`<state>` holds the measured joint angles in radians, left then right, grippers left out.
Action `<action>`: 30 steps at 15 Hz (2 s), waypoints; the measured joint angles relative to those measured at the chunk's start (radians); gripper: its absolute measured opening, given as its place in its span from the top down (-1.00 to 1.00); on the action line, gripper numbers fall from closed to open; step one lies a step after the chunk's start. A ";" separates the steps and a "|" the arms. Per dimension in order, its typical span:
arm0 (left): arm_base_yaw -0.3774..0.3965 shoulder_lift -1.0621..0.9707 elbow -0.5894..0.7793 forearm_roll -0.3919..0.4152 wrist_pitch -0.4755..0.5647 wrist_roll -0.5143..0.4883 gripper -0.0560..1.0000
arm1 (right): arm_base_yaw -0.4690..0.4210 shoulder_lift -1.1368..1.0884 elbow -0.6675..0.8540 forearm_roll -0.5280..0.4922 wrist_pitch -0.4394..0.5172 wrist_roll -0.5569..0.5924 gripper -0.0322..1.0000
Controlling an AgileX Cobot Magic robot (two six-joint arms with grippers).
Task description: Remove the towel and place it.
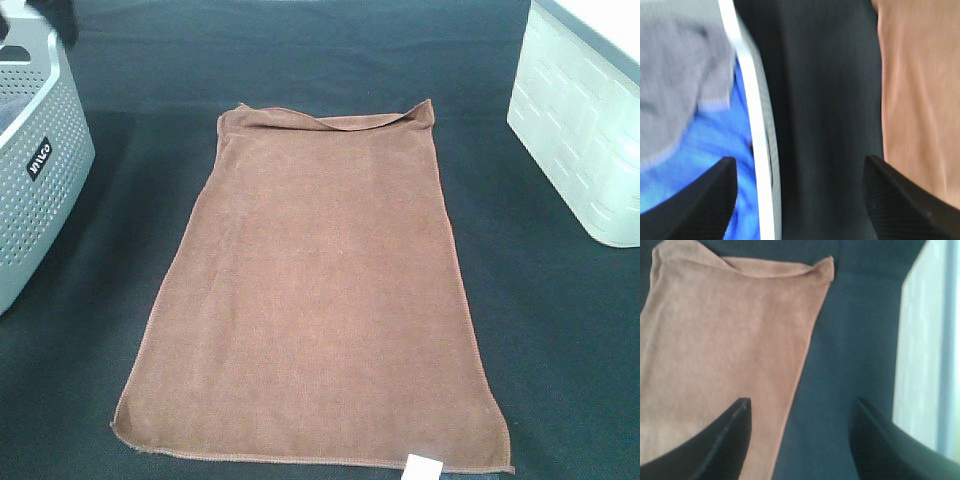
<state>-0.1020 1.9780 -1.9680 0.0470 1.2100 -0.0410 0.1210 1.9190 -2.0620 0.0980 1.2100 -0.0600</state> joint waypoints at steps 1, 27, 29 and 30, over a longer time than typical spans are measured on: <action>0.000 -0.063 0.101 -0.005 0.001 0.000 -0.36 | 0.000 -0.100 0.110 -0.026 0.001 0.001 -0.10; 0.000 -1.712 1.465 -0.024 -0.161 0.060 -0.63 | 0.000 -1.467 1.495 -0.041 -0.090 -0.017 -0.10; 0.000 -1.848 1.465 -0.047 -0.162 0.087 -0.63 | 0.000 -1.536 1.541 -0.038 -0.123 -0.049 -0.10; 0.000 -1.898 1.465 -0.057 -0.162 0.089 -0.63 | 0.000 -1.563 1.542 -0.036 -0.132 -0.054 -0.10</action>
<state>-0.1020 0.0800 -0.5030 -0.0100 1.0480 0.0480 0.1210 0.3560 -0.5200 0.0620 1.0780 -0.1140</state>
